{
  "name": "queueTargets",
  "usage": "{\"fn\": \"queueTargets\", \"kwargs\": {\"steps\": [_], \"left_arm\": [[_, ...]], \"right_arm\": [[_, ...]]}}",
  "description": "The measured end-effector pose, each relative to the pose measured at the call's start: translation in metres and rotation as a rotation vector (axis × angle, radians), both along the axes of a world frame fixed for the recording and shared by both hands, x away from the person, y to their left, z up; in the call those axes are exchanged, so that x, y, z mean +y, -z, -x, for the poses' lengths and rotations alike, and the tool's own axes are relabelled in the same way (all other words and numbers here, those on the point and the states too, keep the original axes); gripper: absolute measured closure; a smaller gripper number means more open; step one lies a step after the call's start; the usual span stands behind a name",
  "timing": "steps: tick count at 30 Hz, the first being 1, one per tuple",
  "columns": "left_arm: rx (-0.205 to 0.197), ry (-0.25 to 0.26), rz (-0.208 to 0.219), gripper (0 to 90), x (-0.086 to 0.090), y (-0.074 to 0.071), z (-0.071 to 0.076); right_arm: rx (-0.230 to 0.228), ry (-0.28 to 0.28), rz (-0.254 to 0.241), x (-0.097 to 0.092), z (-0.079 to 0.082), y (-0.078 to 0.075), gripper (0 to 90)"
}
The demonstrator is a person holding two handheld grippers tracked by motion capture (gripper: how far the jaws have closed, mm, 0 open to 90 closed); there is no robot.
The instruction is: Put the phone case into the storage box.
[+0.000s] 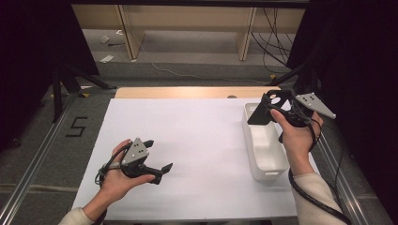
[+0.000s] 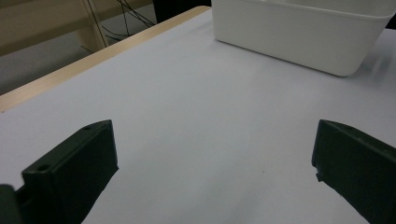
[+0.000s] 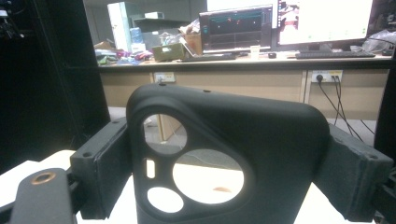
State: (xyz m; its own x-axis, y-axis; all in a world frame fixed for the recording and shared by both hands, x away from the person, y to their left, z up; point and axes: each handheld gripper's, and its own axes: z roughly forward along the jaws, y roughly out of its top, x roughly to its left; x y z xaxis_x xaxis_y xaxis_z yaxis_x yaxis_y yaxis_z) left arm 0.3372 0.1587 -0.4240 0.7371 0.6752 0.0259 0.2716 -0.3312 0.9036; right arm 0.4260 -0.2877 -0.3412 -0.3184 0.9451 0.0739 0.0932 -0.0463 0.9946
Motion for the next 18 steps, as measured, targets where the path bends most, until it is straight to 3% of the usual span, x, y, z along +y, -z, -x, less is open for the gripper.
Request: {"fn": "queueTargets", "kwargs": {"steps": [18], "left_arm": [[0.001,0.0,0.002,0.0,-0.0002,0.0002,-0.0001]], "right_arm": [[0.011,0.007,0.012,-0.0027,-0.0018,0.0019,15.0]]}}
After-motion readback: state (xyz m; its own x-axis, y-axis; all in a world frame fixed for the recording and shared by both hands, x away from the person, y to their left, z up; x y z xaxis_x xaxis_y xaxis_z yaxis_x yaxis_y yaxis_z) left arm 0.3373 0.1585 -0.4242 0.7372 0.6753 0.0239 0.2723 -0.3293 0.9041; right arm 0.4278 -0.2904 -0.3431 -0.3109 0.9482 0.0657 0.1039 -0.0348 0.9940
